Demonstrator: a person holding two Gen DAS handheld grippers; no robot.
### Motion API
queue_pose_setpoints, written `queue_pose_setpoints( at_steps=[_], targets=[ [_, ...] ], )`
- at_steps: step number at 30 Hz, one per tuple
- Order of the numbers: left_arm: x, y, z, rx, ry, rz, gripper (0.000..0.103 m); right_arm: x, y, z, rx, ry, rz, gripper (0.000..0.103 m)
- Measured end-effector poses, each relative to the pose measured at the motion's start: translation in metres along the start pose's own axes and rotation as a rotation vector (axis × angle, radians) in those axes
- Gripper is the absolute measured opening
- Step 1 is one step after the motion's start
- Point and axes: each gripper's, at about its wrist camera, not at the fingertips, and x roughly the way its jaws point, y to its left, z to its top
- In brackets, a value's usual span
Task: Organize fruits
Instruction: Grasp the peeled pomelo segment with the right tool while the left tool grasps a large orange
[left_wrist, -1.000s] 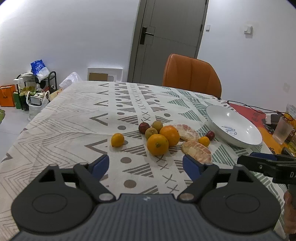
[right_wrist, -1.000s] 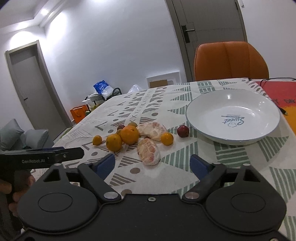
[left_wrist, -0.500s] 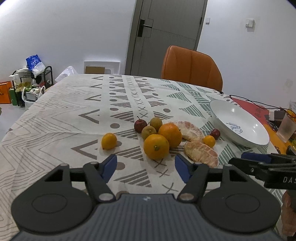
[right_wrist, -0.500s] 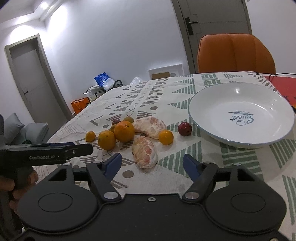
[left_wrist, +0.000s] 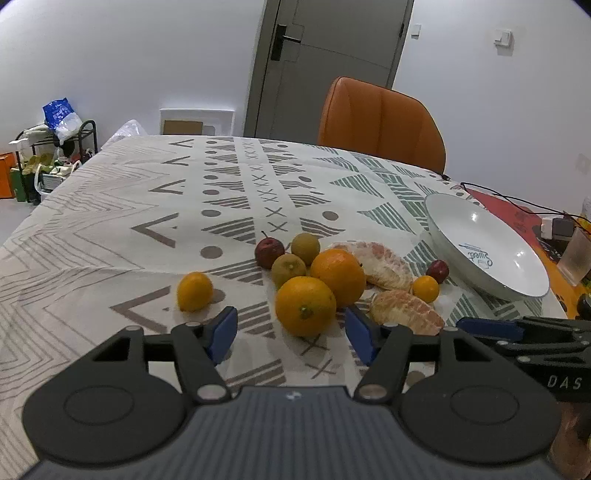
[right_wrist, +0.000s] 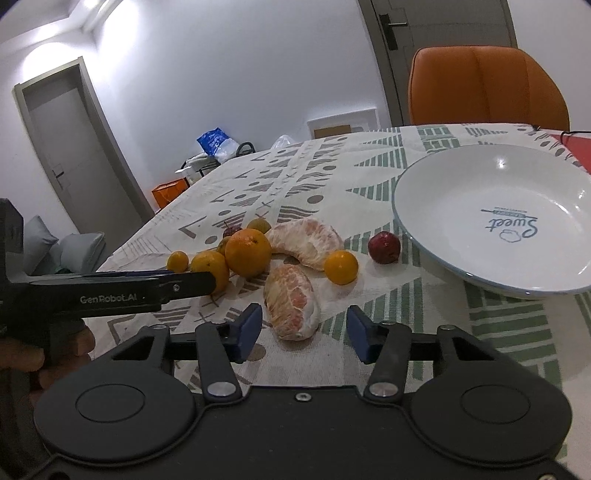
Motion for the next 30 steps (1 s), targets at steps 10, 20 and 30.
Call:
queue_pose_setpoints(
  at_steps=[10, 20, 30],
  targets=[
    [0.014, 0.003, 0.003, -0.034, 0.013, -0.023, 0.037, 0.012, -0.001, 0.005, -0.003, 0.01, 0.014, 0.05],
    [-0.001, 0.017, -0.001, -0.065, 0.009, 0.0, 0.037, 0.026, 0.015, 0.008, -0.063, 0.014, 0.032, 0.05],
    [-0.016, 0.022, -0.004, -0.076, -0.01, 0.012, 0.037, 0.035, 0.034, 0.004, -0.195, -0.004, -0.061, 0.031]
  ],
)
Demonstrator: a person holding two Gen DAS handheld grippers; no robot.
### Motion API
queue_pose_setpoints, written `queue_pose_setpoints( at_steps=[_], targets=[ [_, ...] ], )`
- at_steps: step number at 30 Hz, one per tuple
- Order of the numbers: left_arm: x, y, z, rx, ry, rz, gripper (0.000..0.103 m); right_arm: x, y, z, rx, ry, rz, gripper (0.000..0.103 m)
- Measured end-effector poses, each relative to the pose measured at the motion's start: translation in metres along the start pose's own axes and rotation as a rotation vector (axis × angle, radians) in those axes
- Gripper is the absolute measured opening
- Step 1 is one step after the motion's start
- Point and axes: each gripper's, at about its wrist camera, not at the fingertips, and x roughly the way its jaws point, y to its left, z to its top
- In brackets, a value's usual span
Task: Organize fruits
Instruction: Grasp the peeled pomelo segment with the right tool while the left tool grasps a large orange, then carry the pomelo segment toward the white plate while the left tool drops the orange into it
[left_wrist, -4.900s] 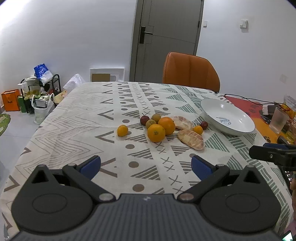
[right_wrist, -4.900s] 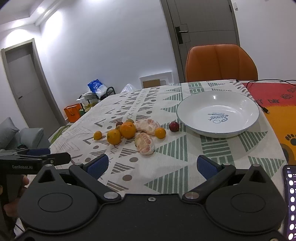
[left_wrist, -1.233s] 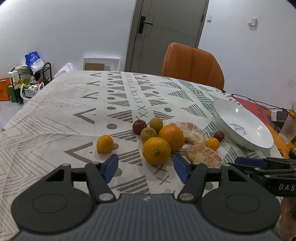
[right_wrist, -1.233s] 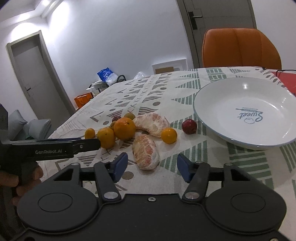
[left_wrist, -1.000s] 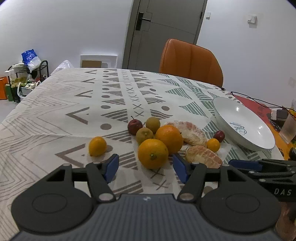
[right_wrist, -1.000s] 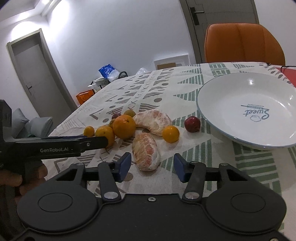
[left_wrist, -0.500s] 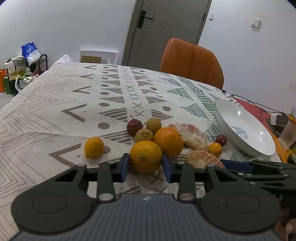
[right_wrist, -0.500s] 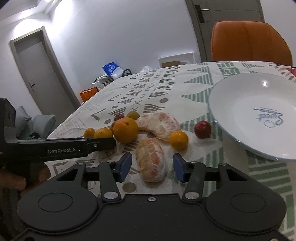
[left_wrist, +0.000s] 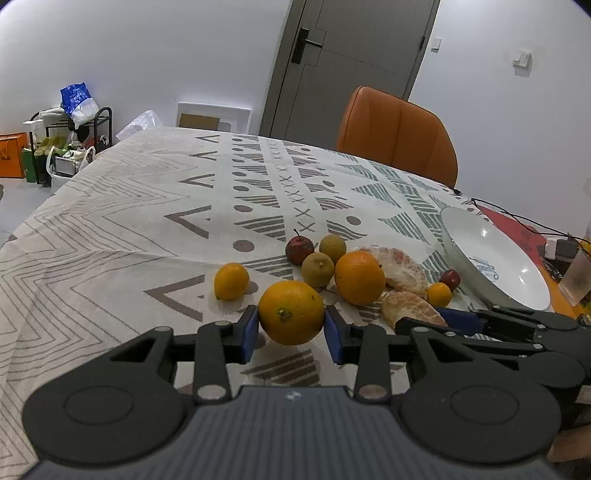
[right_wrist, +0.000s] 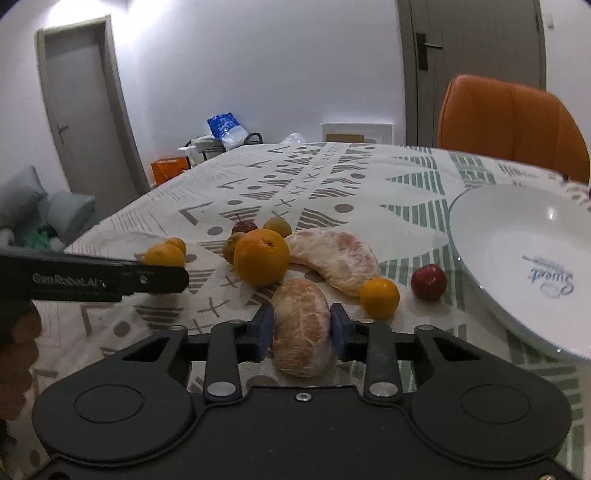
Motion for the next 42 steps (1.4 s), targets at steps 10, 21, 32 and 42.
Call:
queue_pose_setpoints(
  at_steps=[10, 21, 32, 42],
  targets=[
    [-0.011, -0.012, 0.002, 0.023, -0.03, -0.039, 0.037, -0.025, -0.003, 0.008, 0.02, -0.06, -0.008, 0.029],
    [-0.005, -0.044, 0.009, 0.09, -0.028, -0.069, 0.037, -0.055, -0.026, 0.012, 0.091, -0.149, -0.052, 0.029],
    [0.001, -0.081, 0.018, 0.162, -0.046, -0.1, 0.037, -0.076, -0.057, 0.01, 0.15, -0.212, -0.098, 0.029],
    [0.014, -0.113, 0.022, 0.219, -0.047, -0.135, 0.037, -0.091, -0.083, 0.002, 0.195, -0.24, -0.148, 0.029]
  ],
)
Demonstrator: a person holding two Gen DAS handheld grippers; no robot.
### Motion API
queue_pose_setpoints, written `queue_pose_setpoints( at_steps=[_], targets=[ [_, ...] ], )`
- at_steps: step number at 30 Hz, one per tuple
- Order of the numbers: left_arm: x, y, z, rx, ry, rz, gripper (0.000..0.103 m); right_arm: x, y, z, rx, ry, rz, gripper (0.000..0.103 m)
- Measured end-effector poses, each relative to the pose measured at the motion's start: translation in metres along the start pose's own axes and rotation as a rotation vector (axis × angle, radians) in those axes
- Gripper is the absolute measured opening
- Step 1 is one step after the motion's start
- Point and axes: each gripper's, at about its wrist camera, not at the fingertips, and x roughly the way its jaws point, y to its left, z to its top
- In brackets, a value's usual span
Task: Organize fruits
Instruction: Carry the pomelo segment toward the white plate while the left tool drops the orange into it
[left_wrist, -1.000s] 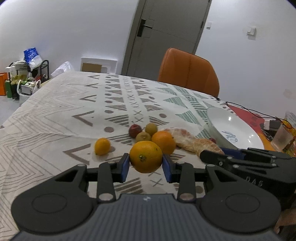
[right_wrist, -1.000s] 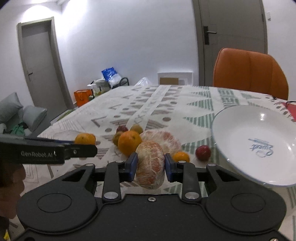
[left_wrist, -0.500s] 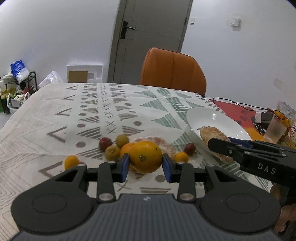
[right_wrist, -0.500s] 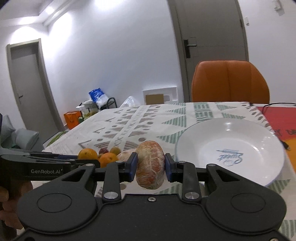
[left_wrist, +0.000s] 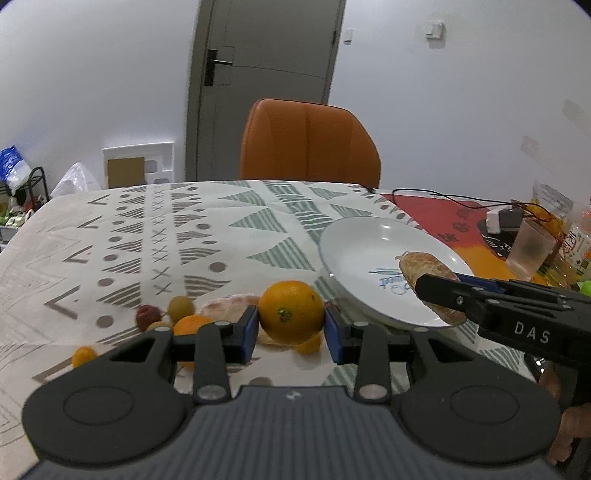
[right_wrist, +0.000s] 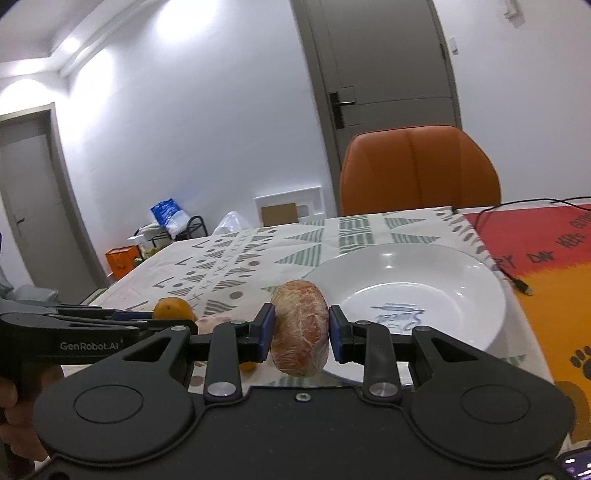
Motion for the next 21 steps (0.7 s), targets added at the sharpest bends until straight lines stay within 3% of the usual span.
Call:
queue_pose_setpoints(
  at_steps=[21],
  targets=[
    [0.05, -0.048, 0.012, 0.083, 0.033, -0.061, 0.037, -0.004, -0.058, -0.005, 0.096, -0.021, -0.117, 0.029]
  ],
)
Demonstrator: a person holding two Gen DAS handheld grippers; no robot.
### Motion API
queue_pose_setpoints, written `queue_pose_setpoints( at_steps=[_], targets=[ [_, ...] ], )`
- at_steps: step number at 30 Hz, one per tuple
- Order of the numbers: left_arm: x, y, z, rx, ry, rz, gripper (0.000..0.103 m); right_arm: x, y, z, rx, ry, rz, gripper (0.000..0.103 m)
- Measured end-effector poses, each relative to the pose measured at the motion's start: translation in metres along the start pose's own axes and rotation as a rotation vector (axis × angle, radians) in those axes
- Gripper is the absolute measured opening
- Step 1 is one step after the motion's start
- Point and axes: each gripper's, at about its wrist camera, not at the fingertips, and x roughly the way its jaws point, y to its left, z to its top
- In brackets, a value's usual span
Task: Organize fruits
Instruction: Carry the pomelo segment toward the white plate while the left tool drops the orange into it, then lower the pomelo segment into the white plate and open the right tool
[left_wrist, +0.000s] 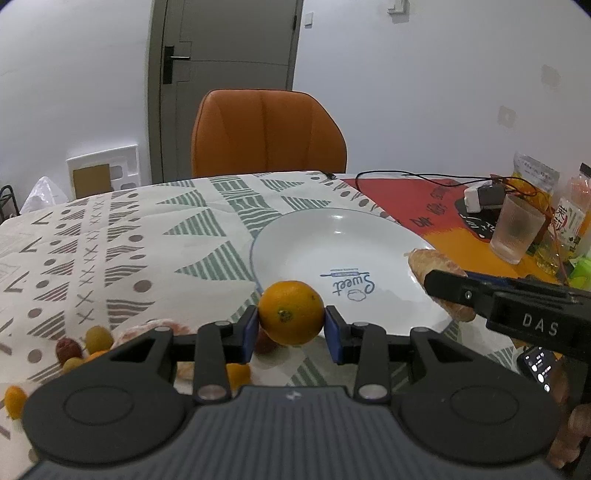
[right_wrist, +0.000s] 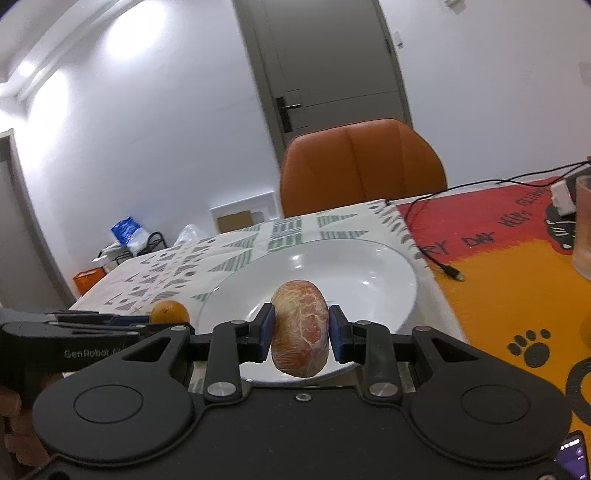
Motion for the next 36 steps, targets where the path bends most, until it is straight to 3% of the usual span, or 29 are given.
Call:
queue_pose_setpoints(
  at_steps=[13, 24, 26, 28, 29, 34, 36],
  targets=[
    [0.026, -0.016, 0.012, 0.021, 0.024, -0.007, 0.037, 0.01, -0.017, 0.007, 0.031, -0.027, -0.043, 0.029],
    [0.013, -0.008, 0.018, 0.016, 0.006, 0.037, 0.041, 0.009, -0.015, 0.01, 0.037, -0.038, -0.048, 0.03],
    [0.007, -0.003, 0.019, 0.015, 0.002, 0.051, 0.042, 0.011, -0.014, 0.012, 0.048, -0.047, -0.059, 0.035],
    [0.001, 0.003, 0.02, 0.008, -0.001, 0.068, 0.049, 0.01, -0.012, 0.013, 0.049, -0.061, -0.083, 0.056],
    [-0.002, 0.006, 0.02, 0.003, -0.004, 0.077, 0.055, 0.009, -0.011, 0.014, 0.042, -0.064, -0.082, 0.061],
    [-0.018, 0.022, 0.019, -0.034, -0.041, 0.114, 0.082, 0.004, -0.001, 0.017, 0.018, -0.077, -0.061, 0.071],
    [-0.024, 0.028, 0.018, -0.05, -0.059, 0.132, 0.084, 0.004, 0.001, 0.018, 0.018, -0.073, -0.059, 0.075]
  ],
)
